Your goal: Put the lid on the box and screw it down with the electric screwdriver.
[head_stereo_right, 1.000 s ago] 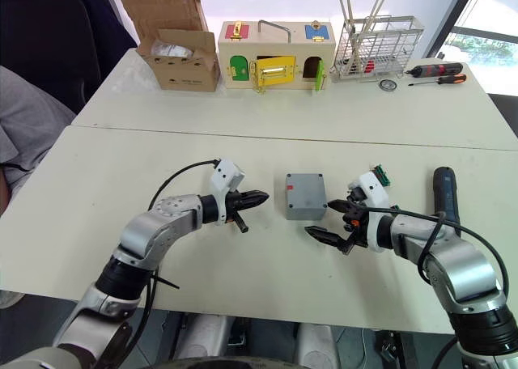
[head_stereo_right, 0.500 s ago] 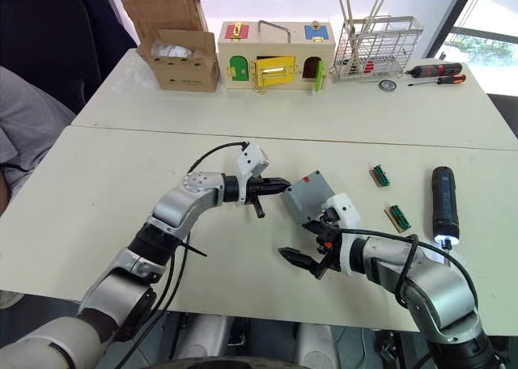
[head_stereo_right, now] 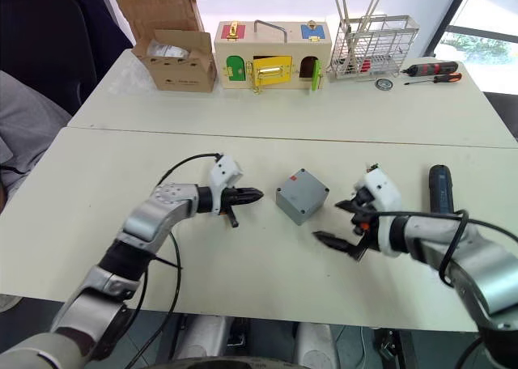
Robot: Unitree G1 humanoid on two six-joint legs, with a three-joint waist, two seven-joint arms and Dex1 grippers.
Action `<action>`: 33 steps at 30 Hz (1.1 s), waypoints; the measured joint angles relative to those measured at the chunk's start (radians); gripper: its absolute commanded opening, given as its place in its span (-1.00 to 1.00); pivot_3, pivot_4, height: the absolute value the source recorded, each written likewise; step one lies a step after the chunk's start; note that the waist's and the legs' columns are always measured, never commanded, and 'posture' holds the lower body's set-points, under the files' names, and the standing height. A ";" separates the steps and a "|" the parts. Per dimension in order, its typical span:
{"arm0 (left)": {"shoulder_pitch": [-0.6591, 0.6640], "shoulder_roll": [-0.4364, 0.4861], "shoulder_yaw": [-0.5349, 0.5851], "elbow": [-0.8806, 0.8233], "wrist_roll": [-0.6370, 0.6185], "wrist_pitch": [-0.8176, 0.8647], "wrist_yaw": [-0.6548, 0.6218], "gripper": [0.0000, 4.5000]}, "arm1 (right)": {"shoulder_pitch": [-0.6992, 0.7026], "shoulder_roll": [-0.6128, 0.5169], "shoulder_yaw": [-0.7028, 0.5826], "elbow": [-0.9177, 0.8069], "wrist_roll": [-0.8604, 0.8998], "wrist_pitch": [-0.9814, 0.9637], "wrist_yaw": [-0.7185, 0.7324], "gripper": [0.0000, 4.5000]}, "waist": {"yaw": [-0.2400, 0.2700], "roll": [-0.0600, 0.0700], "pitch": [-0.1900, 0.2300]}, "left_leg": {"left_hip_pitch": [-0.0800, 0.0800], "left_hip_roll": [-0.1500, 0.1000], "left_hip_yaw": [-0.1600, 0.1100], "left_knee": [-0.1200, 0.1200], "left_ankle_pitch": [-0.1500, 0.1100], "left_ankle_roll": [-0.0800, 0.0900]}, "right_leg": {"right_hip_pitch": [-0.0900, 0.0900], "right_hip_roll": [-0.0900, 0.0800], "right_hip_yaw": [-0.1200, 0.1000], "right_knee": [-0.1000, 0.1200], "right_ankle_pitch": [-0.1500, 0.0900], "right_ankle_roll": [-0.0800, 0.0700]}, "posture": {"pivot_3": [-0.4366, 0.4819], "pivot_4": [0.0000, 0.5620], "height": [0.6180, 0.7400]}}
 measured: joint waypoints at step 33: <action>-0.022 -0.089 -0.098 0.011 0.080 0.006 0.070 -0.96 | -0.074 0.070 0.210 0.110 -0.150 -0.169 0.224 0.99 | 0.005 0.000 0.000 | 0.000 0.000 0.000 0.001 0.001 -0.002 | 0.001 0.000 0.000 0.000 0.000 0.000 | -0.05 -0.47 0.82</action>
